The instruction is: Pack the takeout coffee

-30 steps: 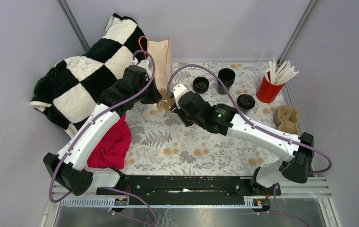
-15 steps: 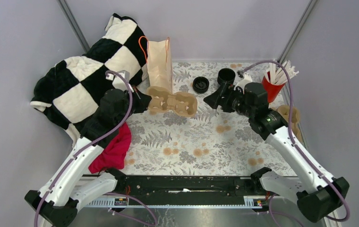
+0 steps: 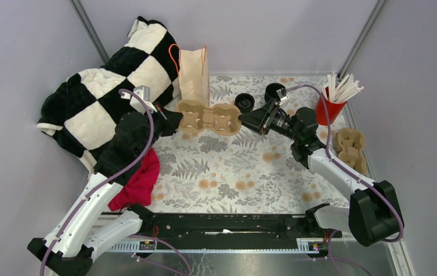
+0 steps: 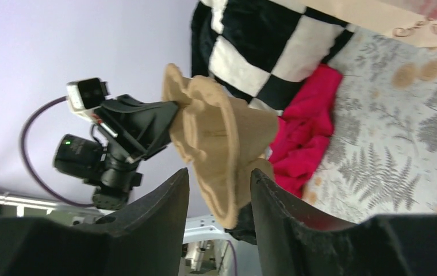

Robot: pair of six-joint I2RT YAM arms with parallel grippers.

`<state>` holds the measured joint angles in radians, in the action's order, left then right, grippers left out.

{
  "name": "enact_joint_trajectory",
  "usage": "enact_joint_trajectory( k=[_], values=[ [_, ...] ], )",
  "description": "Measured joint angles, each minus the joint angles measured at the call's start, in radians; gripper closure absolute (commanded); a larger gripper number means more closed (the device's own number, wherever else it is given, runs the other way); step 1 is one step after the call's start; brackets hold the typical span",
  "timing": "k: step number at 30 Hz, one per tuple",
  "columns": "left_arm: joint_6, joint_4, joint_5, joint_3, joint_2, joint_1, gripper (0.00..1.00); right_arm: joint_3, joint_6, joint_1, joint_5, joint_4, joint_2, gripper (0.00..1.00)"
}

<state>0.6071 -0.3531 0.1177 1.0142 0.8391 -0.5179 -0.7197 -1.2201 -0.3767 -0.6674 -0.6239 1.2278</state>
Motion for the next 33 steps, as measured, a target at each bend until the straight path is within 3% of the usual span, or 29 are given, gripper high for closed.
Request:
enact_joint_trajectory(
  k=[4,12,15,17,19,20,21,23,24,28,33],
  values=[
    [0.004,0.006,0.0,-0.009,0.0,0.0,1.0,0.029,-0.094,0.0,-0.028,-0.157,0.031,0.58],
    [0.008,0.012,-0.001,-0.01,0.0,0.0,1.0,0.04,-0.17,0.0,-0.037,-0.279,0.067,0.69],
    [0.014,0.013,-0.004,-0.01,0.0,0.0,1.0,0.045,-0.194,0.0,-0.042,-0.315,0.083,0.79],
    [0.017,0.014,-0.005,-0.01,0.0,0.0,1.0,0.047,-0.208,0.0,-0.043,-0.338,0.094,0.98],
    [0.021,0.016,-0.008,-0.01,0.0,0.001,0.99,0.05,-0.227,0.0,-0.042,-0.365,0.104,1.0],
    [0.022,0.018,-0.01,-0.01,0.0,0.002,0.89,0.053,-0.232,0.001,-0.041,-0.374,0.106,1.0],
    [0.023,0.019,-0.012,-0.01,0.001,0.002,0.71,0.057,-0.238,0.001,-0.04,-0.384,0.109,1.0],
    [0.025,0.018,-0.013,-0.01,0.001,0.002,0.18,0.063,-0.246,0.003,-0.039,-0.393,0.111,1.0],
    [0.015,0.016,-0.013,-0.01,0.003,0.002,0.04,0.064,-0.244,0.004,-0.039,-0.391,0.11,1.0],
    [0.018,-0.102,-0.005,0.075,0.062,0.014,0.01,0.064,-0.155,0.011,-0.037,-0.274,0.073,1.0],
    [-0.012,-0.264,0.008,0.342,0.238,0.107,0.01,0.006,0.225,0.025,0.083,0.254,-0.132,1.0]
  ],
)
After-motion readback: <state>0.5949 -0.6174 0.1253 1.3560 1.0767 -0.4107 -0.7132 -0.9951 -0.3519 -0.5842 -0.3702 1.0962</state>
